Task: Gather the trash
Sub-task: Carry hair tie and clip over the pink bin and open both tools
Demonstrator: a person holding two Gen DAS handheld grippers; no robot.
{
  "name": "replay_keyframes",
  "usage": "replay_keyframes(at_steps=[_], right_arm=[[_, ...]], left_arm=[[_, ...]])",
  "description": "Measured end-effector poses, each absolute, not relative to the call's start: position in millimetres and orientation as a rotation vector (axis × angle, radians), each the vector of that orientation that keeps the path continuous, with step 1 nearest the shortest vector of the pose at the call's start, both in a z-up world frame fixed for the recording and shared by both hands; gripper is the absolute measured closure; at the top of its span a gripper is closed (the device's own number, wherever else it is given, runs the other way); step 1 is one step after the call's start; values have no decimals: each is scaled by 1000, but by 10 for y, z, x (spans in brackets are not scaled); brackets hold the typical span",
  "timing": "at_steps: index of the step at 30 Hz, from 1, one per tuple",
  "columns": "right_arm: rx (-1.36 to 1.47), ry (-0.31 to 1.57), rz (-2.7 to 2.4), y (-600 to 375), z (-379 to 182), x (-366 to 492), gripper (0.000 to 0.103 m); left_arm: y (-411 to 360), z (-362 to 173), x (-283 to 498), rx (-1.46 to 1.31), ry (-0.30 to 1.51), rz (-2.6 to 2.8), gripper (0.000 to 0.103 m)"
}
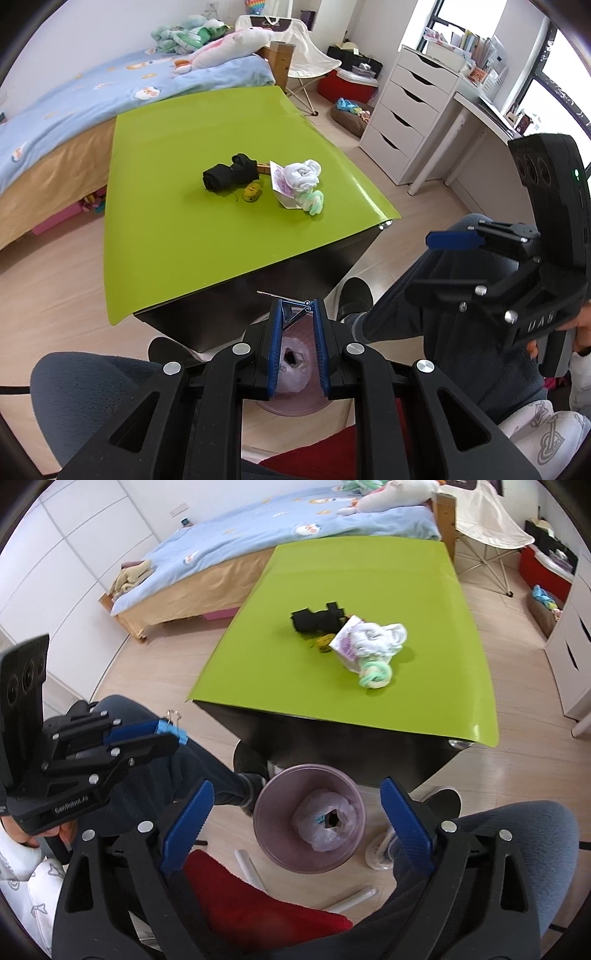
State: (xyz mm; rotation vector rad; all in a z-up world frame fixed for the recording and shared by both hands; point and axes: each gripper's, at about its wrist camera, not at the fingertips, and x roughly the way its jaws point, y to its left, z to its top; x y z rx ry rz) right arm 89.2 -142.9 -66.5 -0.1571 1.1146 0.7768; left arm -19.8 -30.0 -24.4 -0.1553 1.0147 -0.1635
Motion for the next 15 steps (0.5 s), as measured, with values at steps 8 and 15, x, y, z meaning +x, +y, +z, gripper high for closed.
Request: replay_keyframes(at_steps=[8,15], right_arm=[[-135,1097,743,-1532,-610,941,11],[-124,1086,732,-1587,-566,954,9]], left_arm=[[-396,-259,-189,-147,1028,-213,86],[-401,-283,-163,-167,1025,-216,25]])
